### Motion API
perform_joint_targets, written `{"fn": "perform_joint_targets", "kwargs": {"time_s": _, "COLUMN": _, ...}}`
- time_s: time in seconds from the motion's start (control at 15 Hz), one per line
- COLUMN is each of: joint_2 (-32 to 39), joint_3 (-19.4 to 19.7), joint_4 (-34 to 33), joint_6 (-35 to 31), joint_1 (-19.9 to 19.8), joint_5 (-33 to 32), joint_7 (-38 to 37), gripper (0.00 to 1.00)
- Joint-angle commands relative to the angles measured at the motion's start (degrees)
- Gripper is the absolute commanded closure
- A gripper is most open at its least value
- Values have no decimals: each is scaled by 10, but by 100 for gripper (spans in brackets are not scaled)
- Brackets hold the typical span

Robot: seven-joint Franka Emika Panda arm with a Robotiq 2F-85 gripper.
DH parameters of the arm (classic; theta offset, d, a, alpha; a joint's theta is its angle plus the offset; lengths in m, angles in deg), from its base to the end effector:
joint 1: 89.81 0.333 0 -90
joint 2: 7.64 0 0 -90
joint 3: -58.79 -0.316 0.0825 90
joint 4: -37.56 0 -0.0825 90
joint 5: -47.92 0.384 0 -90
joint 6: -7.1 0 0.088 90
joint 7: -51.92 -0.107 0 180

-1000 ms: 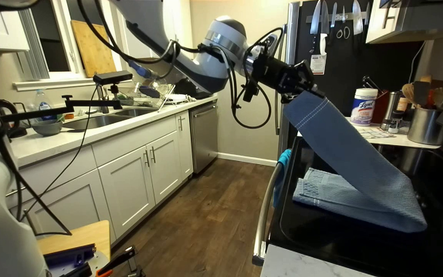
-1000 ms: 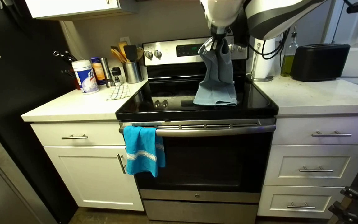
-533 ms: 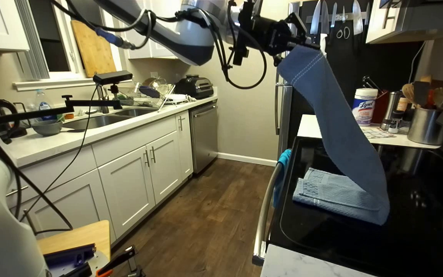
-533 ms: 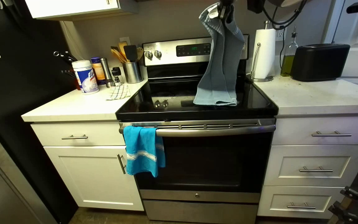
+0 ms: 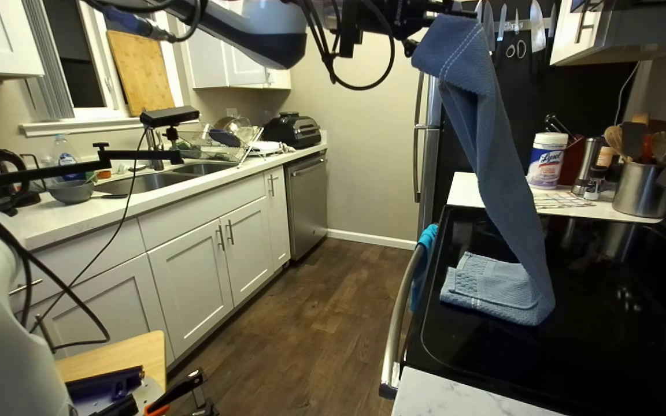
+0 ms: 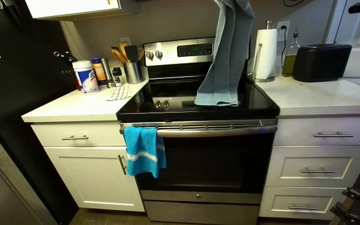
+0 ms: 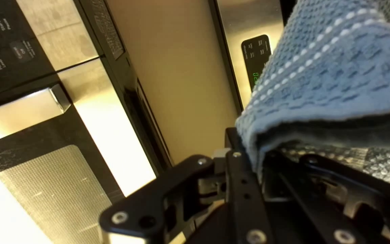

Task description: Put the towel on the oven handle

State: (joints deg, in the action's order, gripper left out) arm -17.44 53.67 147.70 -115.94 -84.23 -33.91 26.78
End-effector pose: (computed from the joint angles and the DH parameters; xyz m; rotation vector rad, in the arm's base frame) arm 0.5465 0.0653 0.6413 1.8098 0.3529 0.7802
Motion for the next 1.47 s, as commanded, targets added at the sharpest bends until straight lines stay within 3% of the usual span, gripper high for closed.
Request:
{"fn": "perform_joint_targets", "kwargs": {"time_s": 0.0, "joint_2": -36, "joint_3": 9, "joint_4": 22, "joint_6": -77, "joint_1": 1, "joint_5": 15, "joint_7": 23, "gripper": 99}}
{"fn": "perform_joint_targets", "kwargs": {"time_s": 0.2, "joint_2": -43, "joint_3": 16, "joint_4": 26, "joint_6": -166, "joint_1": 4, "joint_5": 51, "joint_7": 27, "gripper": 99}}
{"fn": "perform_joint_targets", "kwargs": {"time_s": 0.4, "joint_2": -47, "joint_3": 14, "joint_4": 34, "joint_6": -201, "joint_1": 3, "joint_5": 101, "joint_7": 57, "gripper": 99}}
{"fn": "perform_joint_targets", "kwargs": {"time_s": 0.93, "joint_2": -127, "joint_3": -6, "joint_4": 34, "joint_6": -116, "joint_1": -1, "joint_5": 175, "joint_7": 148, "gripper": 99}}
{"fn": "perform_joint_targets", "kwargs": {"time_s": 1.4, "joint_2": -155, "joint_3": -23, "joint_4": 10, "joint_6": -34, "joint_1": 0, "joint_5": 196, "joint_7": 164, "gripper": 99}}
